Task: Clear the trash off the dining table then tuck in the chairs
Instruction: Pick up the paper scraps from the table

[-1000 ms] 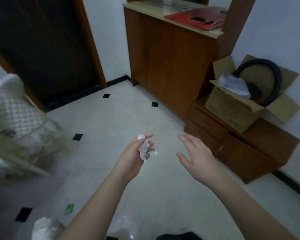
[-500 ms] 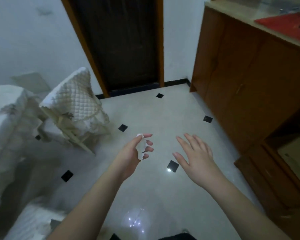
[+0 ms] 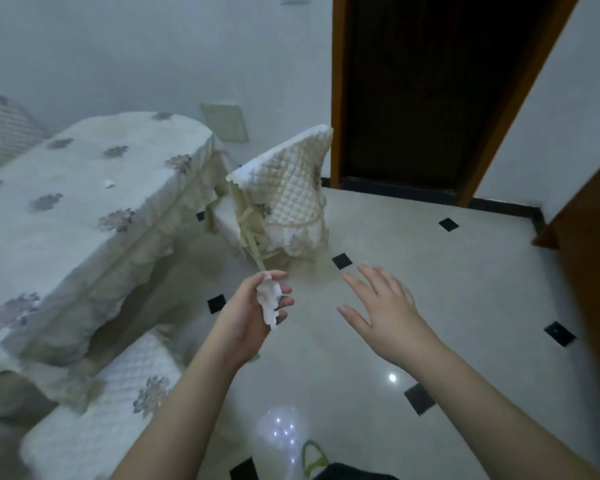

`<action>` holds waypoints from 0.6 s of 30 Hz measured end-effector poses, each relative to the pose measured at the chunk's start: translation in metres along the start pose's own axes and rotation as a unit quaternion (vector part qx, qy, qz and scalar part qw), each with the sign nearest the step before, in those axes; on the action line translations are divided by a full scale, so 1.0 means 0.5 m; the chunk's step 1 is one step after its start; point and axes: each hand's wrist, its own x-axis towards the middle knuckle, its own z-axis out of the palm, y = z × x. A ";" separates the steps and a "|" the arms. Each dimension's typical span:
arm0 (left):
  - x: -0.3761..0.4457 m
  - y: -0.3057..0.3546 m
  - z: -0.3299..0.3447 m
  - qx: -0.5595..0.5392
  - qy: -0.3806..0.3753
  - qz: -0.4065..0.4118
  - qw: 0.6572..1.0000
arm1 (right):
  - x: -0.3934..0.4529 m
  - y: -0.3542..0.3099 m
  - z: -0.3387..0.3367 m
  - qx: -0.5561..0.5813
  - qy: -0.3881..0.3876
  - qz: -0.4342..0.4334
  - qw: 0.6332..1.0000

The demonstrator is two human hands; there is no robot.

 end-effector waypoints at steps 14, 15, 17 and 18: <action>0.183 0.223 -0.120 -0.028 0.072 0.081 0.994 | 0.431 -0.125 -0.051 -0.030 -0.019 -0.159 0.987; 0.199 0.230 -0.121 -0.029 0.084 0.082 0.993 | 0.460 -0.126 -0.047 -0.025 -0.025 -0.169 0.985; 0.229 0.242 -0.125 -0.037 0.111 0.086 0.989 | 0.521 -0.128 -0.039 -0.012 -0.046 -0.188 0.981; 0.245 0.248 -0.126 -0.041 0.129 0.089 0.987 | 0.554 -0.129 -0.036 -0.004 -0.057 -0.198 0.979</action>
